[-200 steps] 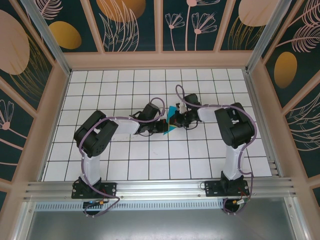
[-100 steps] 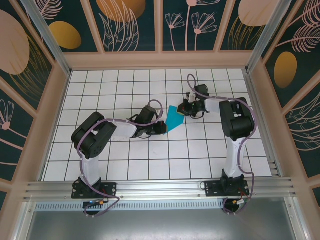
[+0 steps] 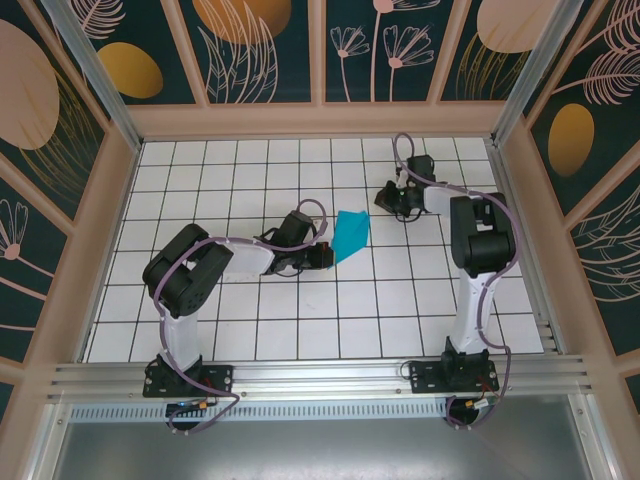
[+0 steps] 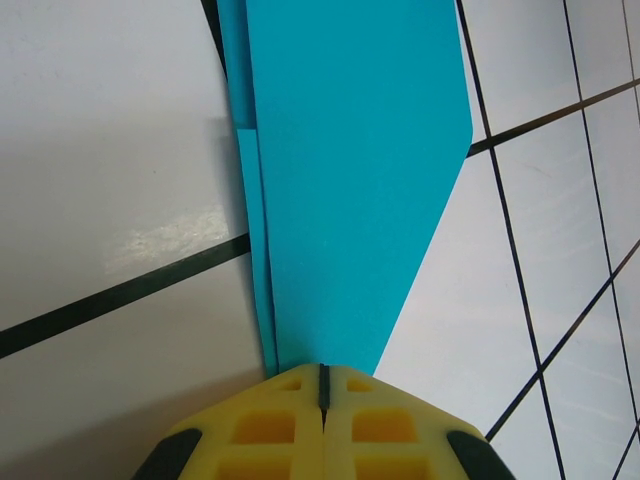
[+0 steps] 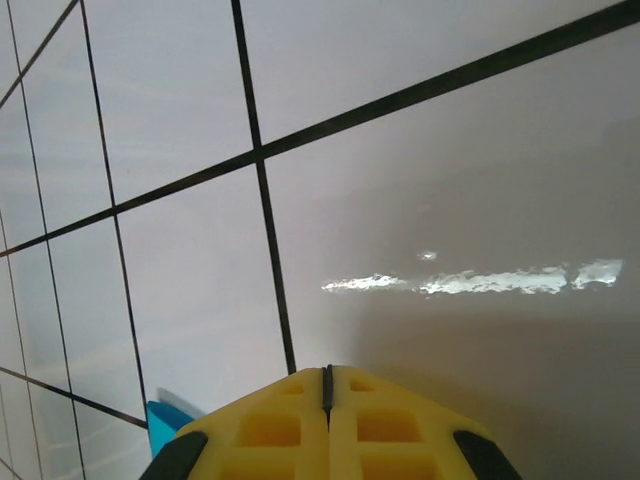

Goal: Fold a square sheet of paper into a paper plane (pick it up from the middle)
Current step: Fourth fold the wing at the center of the table, then turn over the paper at the center of the table.

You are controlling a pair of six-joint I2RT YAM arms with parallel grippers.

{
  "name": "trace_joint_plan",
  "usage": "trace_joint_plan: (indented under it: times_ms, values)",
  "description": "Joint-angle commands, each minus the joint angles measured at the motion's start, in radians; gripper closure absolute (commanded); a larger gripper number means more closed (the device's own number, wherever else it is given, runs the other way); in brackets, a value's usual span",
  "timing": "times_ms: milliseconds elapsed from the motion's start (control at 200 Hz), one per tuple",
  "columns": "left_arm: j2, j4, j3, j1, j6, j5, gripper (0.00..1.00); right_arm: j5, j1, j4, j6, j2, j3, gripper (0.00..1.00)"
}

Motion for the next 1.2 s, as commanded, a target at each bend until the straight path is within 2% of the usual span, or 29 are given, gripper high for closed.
trace_joint_plan:
  times_ms: [0,55,140,245,315,520,731,1191]
  values:
    - [0.022,-0.206,0.001,0.003,0.023,-0.013,1.0,0.008,0.015,0.039,0.045,-0.134,-0.065,0.88]
    - [0.014,-0.208,0.025,0.004,0.026,-0.015,0.99,0.01,0.021,0.06,0.078,-0.189,-0.129,0.77]
    - [-0.006,-0.204,0.068,0.003,0.026,-0.014,0.9,0.001,0.031,0.097,0.13,-0.268,-0.225,0.65]
    - [-0.051,-0.167,0.106,0.005,0.012,-0.018,0.8,-0.026,0.049,0.144,0.2,-0.338,-0.325,0.54]
    - [-0.077,-0.137,0.126,0.003,-0.004,-0.051,0.76,-0.046,0.068,0.162,0.23,-0.353,-0.361,0.51]
    - [-0.053,-0.09,0.183,0.004,-0.046,-0.148,0.83,-0.045,0.124,0.167,0.277,-0.319,-0.364,0.5]
    - [0.044,-0.145,0.27,0.006,-0.067,-0.204,0.92,-0.026,0.161,0.151,0.298,-0.24,-0.311,0.55]
    - [0.106,-0.182,0.287,0.026,-0.073,-0.208,0.9,-0.065,0.183,0.159,0.277,-0.161,-0.271,0.6]
